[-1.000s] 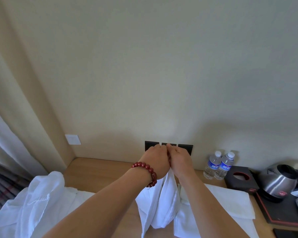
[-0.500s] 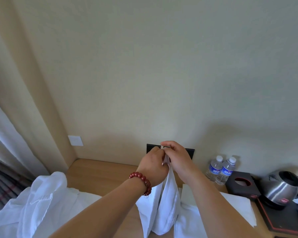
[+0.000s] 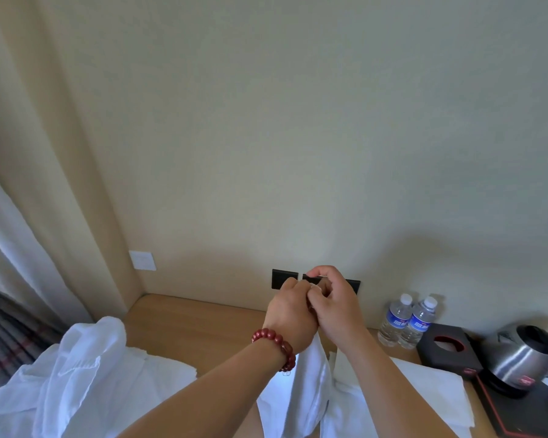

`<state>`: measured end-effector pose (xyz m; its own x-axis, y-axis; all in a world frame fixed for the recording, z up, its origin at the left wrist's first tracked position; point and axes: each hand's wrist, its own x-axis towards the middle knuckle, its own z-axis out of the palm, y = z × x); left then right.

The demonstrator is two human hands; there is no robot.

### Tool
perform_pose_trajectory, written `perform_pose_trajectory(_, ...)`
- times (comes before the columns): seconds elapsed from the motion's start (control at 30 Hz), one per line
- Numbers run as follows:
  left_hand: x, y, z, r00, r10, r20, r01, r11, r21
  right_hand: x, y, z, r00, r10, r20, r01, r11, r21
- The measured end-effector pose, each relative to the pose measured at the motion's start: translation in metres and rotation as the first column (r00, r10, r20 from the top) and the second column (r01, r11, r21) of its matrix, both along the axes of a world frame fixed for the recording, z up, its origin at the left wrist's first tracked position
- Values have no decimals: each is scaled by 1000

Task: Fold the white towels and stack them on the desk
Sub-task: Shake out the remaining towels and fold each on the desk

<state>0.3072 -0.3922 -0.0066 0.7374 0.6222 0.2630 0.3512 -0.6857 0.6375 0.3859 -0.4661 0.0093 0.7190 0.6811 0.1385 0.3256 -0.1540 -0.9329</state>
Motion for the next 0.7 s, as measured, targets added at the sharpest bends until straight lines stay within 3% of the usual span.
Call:
perform_pose_trajectory(0.1, 1, -4, -2, 993, 82, 86, -83, 996, 11, -6, 2, -4, 996, -79, -33, 80, 997, 12)
perform_pose_trajectory(0.2, 2, -10, -11, 970, 151, 188, -161, 986, 37, -12, 4, -5, 963, -183, -197, 173, 983, -66)
perform_pose_trajectory(0.4, -2, -12, -20, 903, 209, 376, -260, 961, 91, -17, -3, -1, 865, -139, -481, 91, 988, -122)
perform_pose_trajectory(0.7, 4, -18, -18, 857, 242, 456, -309, 948, 78, -19, 4, 6, 800, -180, -572, 162, 983, -83)
